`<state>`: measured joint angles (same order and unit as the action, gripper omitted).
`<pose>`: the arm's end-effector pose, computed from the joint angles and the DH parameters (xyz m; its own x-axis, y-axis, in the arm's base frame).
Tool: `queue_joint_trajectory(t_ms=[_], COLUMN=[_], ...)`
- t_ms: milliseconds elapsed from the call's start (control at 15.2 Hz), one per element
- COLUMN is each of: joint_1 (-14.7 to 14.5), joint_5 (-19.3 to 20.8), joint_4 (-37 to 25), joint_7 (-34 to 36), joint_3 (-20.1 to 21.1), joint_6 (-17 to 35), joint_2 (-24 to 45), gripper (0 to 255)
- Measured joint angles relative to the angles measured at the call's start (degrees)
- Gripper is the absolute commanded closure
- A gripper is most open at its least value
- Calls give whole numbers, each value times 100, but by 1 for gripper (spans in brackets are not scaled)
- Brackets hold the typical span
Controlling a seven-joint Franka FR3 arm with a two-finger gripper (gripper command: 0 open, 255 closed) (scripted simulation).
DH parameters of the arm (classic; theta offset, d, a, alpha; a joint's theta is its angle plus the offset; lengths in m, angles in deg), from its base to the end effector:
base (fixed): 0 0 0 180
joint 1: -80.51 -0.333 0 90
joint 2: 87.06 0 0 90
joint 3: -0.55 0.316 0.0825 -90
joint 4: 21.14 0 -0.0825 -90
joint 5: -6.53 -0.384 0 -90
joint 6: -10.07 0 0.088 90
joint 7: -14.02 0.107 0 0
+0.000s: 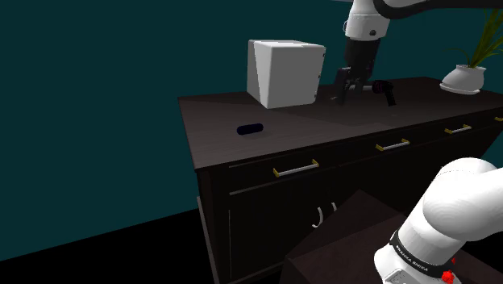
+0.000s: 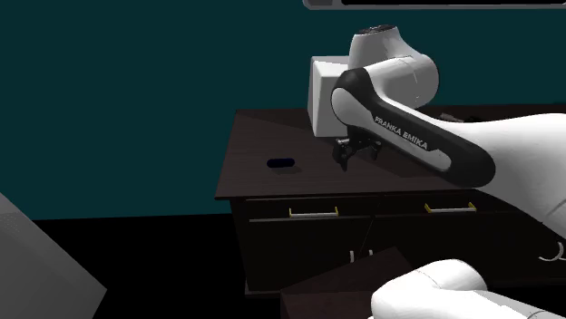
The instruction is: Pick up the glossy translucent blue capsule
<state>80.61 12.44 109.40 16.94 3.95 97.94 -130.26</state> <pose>0.3125 0.0131 0.6144 0.9998 -0.0124 0.0160 -0.0145 -0.9897 0.1425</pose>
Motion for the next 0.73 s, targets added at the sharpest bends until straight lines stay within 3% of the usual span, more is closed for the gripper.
queue_joint_trajectory(t_ms=[264, 726], joint_1=[-133, -554], joint_5=[29, -68], joint_4=[-152, -788], joint_7=[-525, -2397], joint_3=[-215, -850], joint_6=[267, 988], joint_2=[424, 1856], gripper=[0, 0])
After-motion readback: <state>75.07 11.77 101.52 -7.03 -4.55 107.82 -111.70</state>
